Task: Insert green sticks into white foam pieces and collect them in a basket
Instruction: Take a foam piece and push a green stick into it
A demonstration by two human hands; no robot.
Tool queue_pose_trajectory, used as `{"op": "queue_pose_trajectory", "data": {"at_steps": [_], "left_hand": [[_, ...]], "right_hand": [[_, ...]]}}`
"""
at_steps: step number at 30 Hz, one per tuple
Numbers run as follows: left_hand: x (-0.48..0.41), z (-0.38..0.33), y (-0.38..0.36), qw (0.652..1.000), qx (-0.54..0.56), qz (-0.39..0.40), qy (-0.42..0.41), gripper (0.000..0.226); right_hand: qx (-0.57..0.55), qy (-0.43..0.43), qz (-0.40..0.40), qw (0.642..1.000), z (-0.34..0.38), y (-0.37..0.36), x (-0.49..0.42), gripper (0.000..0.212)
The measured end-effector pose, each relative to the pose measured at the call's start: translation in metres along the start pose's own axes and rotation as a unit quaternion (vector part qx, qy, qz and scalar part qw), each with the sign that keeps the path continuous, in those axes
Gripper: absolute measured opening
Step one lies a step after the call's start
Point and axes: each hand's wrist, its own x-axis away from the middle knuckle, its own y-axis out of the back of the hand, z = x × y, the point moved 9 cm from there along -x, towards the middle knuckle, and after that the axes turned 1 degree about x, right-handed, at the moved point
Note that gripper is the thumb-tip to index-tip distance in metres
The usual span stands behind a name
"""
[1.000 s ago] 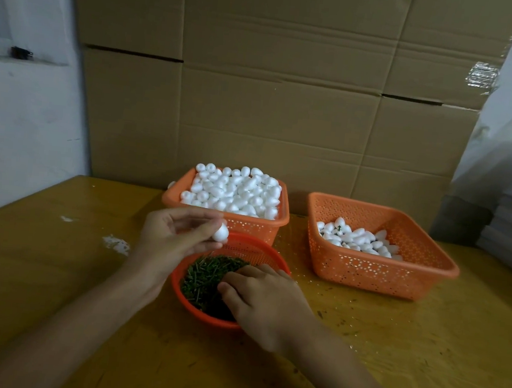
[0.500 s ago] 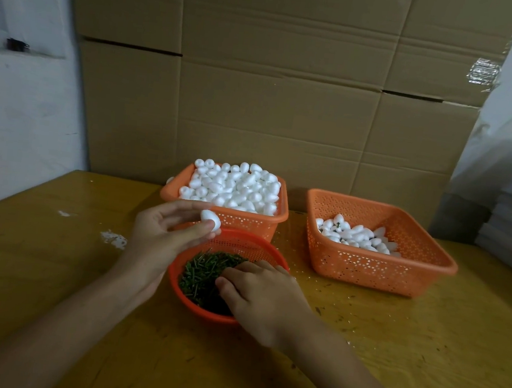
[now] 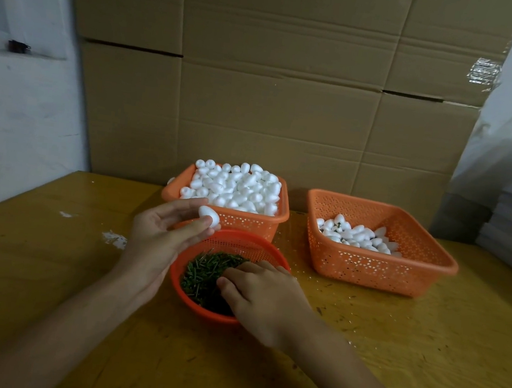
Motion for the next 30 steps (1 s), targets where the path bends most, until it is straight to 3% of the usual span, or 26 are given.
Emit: {"op": "queue_pose_trajectory", "data": {"at_steps": [10,16,30], "left_hand": [[0.0026,-0.0053,-0.0052,0.999,-0.035,0.011,-0.019,0.043],[0.0023,-0.0033,-0.0032,1.000,-0.012,0.007,-0.019,0.032],[0.0030,-0.0066,-0.0085,0.995,-0.073,0.042,-0.053,0.026]], "right_hand": [[0.006,-0.002,0.008,1.000,0.0002,-0.0006,0.0005,0.047],[0.003,-0.001,0.008,1.000,-0.0001,-0.0005,0.0005,0.047],[0.006,-0.003,0.011,1.000,-0.0005,-0.0004,0.0007,0.047]]}}
